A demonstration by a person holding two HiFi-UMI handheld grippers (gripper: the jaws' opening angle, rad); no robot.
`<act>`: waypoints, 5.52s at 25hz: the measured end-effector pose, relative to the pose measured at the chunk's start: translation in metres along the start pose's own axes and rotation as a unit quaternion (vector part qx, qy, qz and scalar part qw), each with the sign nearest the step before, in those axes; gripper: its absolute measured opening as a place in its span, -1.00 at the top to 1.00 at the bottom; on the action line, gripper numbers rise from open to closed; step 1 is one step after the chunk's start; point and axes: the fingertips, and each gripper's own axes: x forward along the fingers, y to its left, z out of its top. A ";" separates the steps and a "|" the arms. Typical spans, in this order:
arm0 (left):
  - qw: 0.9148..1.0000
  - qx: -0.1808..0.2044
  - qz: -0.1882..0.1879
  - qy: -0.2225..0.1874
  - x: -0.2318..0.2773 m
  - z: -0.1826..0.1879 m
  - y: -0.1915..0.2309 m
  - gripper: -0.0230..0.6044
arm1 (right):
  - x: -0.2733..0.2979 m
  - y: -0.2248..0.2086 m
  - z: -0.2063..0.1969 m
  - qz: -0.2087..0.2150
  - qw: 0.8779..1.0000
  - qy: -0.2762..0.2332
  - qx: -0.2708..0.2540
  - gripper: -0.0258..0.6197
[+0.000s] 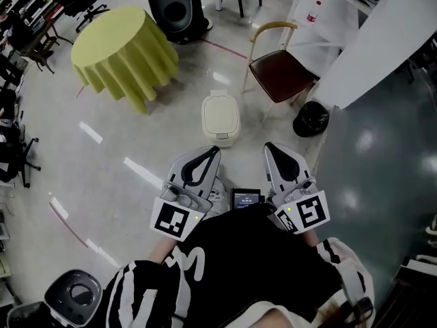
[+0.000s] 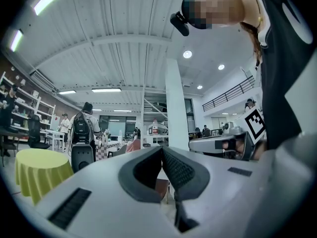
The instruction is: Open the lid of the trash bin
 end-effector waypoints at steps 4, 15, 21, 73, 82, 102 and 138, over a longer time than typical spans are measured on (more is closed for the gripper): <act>1.000 -0.001 -0.007 -0.004 0.019 0.000 0.014 0.90 | 0.015 -0.014 0.001 -0.007 1.000 0.000 -0.004 0.89; 1.000 -0.008 -0.017 -0.010 0.068 -0.004 0.067 0.90 | 0.075 -0.047 -0.001 -0.014 1.000 0.005 -0.010 0.89; 1.000 -0.011 -0.019 -0.009 0.096 -0.003 0.097 0.90 | 0.107 -0.069 0.002 -0.022 1.000 0.011 -0.011 0.89; 0.999 -0.014 -0.034 0.008 0.203 -0.016 0.240 0.90 | 0.269 -0.148 0.004 -0.035 0.999 0.020 -0.002 0.89; 1.000 -0.021 -0.005 0.013 0.211 -0.020 0.239 0.90 | 0.278 -0.158 0.004 0.000 1.000 0.028 -0.003 0.89; 0.998 -0.021 0.027 0.047 0.216 -0.072 0.244 0.90 | 0.299 -0.164 -0.050 0.069 0.994 0.082 -0.005 0.89; 0.992 -0.061 0.049 0.098 0.207 -0.156 0.248 0.90 | 0.333 -0.135 -0.189 0.167 0.968 0.186 0.009 0.89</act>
